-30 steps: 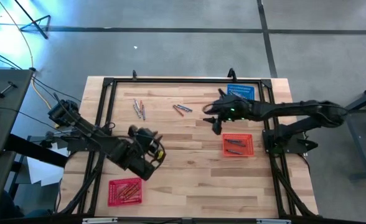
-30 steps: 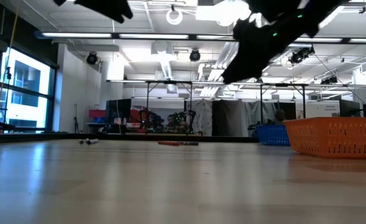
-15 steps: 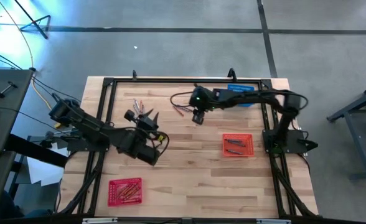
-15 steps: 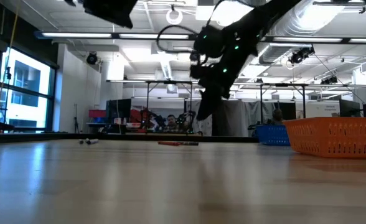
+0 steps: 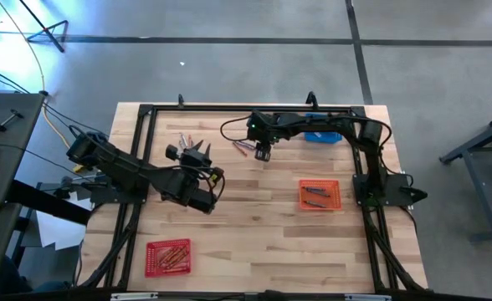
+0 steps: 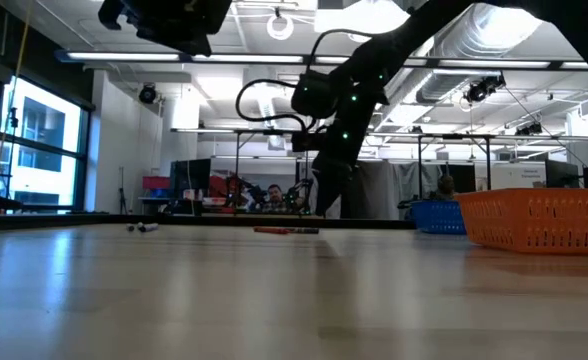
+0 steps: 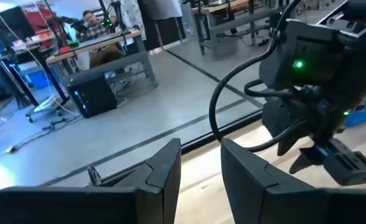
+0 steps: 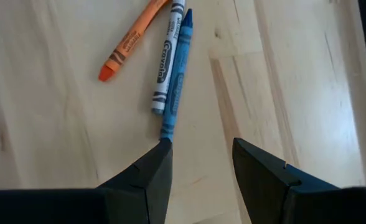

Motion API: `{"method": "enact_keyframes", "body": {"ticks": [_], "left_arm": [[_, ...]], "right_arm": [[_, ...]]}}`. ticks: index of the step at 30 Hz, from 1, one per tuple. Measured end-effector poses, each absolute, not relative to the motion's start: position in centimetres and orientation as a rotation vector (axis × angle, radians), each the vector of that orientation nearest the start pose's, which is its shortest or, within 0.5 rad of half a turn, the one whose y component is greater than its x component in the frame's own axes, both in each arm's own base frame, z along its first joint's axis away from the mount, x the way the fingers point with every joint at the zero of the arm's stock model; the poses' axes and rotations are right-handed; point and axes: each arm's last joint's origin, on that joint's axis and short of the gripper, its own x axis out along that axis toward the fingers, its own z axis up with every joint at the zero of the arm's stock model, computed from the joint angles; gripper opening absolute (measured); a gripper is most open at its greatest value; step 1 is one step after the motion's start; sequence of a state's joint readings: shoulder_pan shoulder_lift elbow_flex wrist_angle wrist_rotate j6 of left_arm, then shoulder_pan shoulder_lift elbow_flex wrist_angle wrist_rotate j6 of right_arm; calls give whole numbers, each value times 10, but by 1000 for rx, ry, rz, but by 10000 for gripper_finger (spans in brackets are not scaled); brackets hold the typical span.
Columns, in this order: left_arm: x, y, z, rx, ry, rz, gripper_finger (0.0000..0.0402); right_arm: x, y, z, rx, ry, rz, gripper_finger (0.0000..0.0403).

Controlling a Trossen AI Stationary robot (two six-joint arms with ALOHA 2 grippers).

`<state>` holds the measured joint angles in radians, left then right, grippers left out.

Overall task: Sort crayons
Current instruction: Put the blue crayon into the orange bin

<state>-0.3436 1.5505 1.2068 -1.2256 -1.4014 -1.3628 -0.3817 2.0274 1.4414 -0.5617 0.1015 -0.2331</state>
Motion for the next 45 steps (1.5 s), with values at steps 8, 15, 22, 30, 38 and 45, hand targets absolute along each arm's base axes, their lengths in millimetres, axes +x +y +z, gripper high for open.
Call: {"method": "enact_keyframes", "body": {"ticks": [8, 15, 22, 30, 38, 45], "left_arm": [[261, -63, 269, 61, 233, 1204, 99], [261, -63, 270, 97, 234, 1206, 99], [261, -63, 271, 140, 239, 1206, 99], [261, -62, 271, 161, 240, 1207, 99], [261, -62, 271, 189, 254, 1205, 99], [261, -62, 271, 189, 255, 1205, 99]], "right_arm": [[383, -156, 167, -33, 1177, -252, 161], [388, -157, 169, -2, 1118, -267, 161], [390, -157, 152, 30, 1159, -271, 161], [391, -158, 151, 28, 1144, -275, 161], [391, -159, 151, 31, 1143, -278, 161], [391, -161, 144, 40, 1161, -275, 161]]}}
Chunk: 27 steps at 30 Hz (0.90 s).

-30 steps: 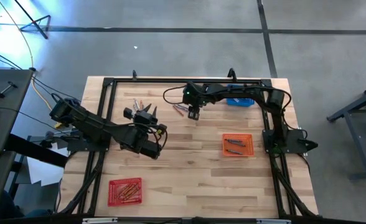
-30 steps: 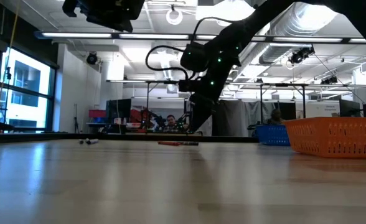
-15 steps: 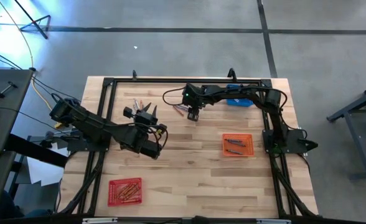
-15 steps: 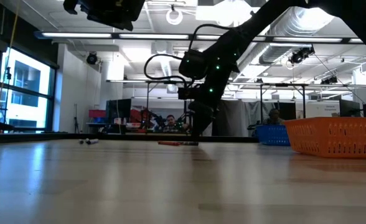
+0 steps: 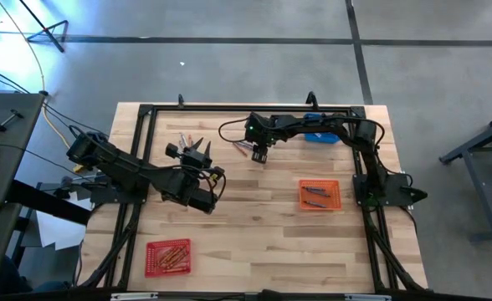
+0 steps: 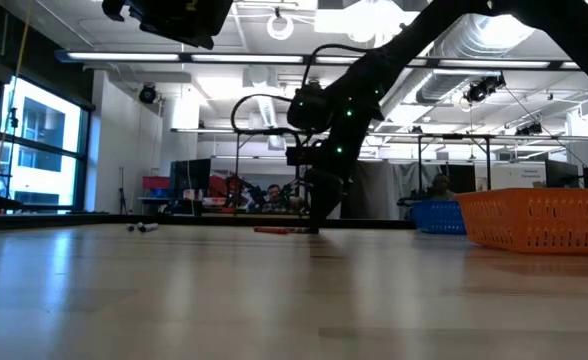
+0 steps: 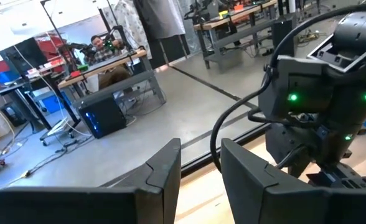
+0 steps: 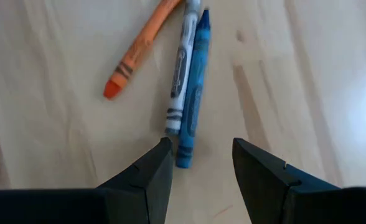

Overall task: Sort crayons
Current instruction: Put the blue crayon into the orange bin

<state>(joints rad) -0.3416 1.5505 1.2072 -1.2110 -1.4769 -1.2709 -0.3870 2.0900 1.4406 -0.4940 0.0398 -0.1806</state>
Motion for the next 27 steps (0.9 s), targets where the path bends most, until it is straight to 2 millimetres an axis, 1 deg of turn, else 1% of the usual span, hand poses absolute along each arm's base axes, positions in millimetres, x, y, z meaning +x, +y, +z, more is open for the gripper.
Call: {"method": "enact_keyframes", "body": {"ticks": [8, 15, 21, 27], "left_arm": [[261, -62, 271, 190, 255, 1205, 99], [261, -62, 271, 205, 266, 1203, 99], [261, -62, 271, 205, 266, 1203, 99], [261, -62, 271, 204, 265, 1203, 99]], "right_arm": [[388, -168, 144, 66, 1150, -267, 161], [386, -174, 133, 104, 1176, -252, 157], [387, -174, 129, 124, 1182, -236, 121], [387, -174, 128, 126, 1185, -234, 67]]}}
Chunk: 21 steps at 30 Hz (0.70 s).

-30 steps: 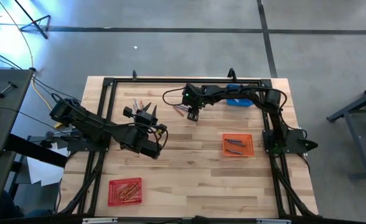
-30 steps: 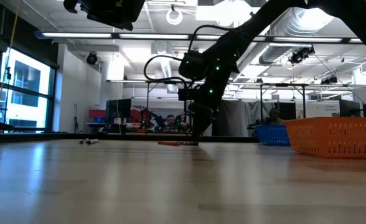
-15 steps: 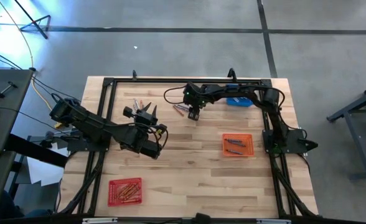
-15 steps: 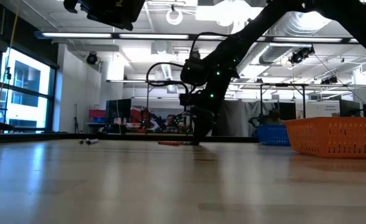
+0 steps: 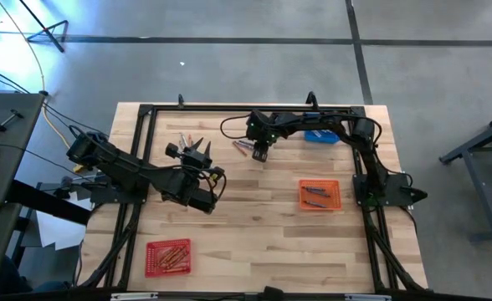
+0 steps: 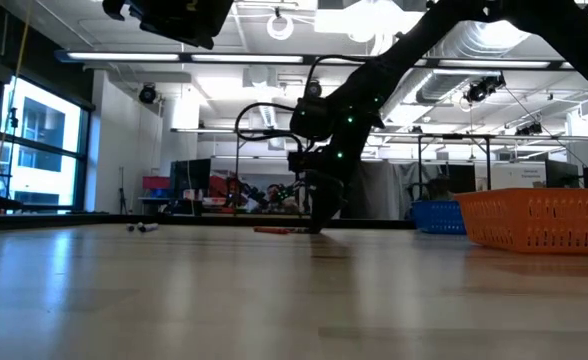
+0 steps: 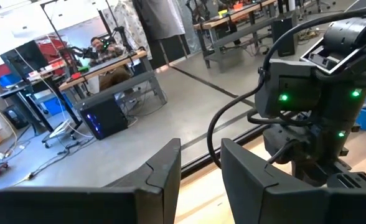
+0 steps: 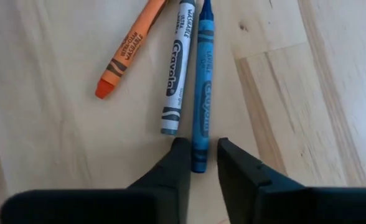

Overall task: Sort crayons
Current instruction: Put the blue crayon into the orange bin

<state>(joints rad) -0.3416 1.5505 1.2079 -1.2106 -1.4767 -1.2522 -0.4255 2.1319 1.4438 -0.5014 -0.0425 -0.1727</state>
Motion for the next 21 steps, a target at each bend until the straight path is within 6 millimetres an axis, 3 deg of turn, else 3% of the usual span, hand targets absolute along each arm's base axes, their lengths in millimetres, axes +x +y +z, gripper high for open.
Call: {"method": "enact_keyframes", "body": {"ticks": [6, 21], "left_arm": [[261, -62, 271, 204, 265, 1203, 99], [261, -62, 271, 200, 263, 1203, 99]], "right_arm": [[386, -174, 127, 158, 1181, -222, 9], [369, -190, 141, 208, 1196, -251, 2]]}}
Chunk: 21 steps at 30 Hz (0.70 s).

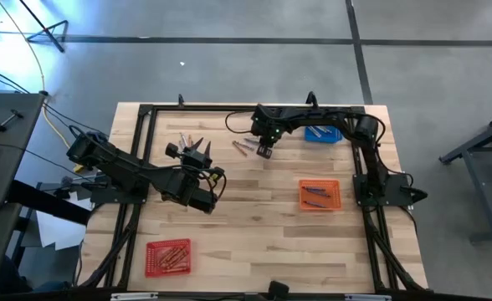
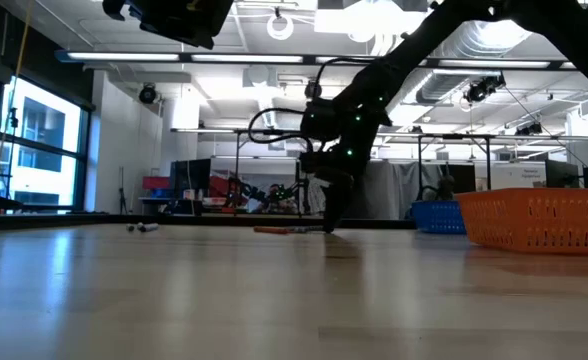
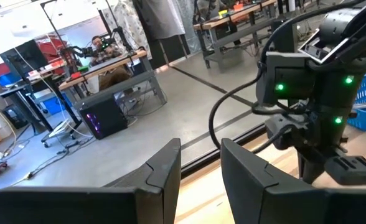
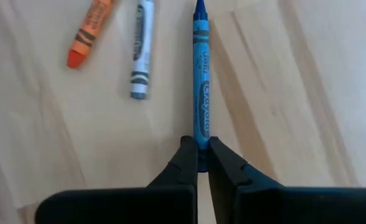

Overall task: Sort crayons
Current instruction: Put the blue crayon into the orange bin

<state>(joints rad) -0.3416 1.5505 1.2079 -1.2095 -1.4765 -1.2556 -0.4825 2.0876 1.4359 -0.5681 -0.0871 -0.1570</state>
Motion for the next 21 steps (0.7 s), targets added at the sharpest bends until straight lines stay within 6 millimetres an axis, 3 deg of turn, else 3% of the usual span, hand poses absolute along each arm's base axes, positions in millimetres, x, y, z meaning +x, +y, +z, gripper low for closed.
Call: {"method": "enact_keyframes", "body": {"ticks": [6, 10, 16, 21], "left_arm": [[261, -62, 271, 200, 263, 1203, 99], [261, -62, 271, 195, 275, 1201, 99], [259, -65, 269, 166, 353, 1176, 99], [251, -69, 267, 163, 422, 1155, 99]], "right_arm": [[365, -194, 152, 204, 1179, -270, 1], [369, -196, 171, 191, 1142, -276, 1], [373, -195, 222, 139, 1060, -271, 0], [349, -180, 276, 94, 1006, -263, 0]]}}
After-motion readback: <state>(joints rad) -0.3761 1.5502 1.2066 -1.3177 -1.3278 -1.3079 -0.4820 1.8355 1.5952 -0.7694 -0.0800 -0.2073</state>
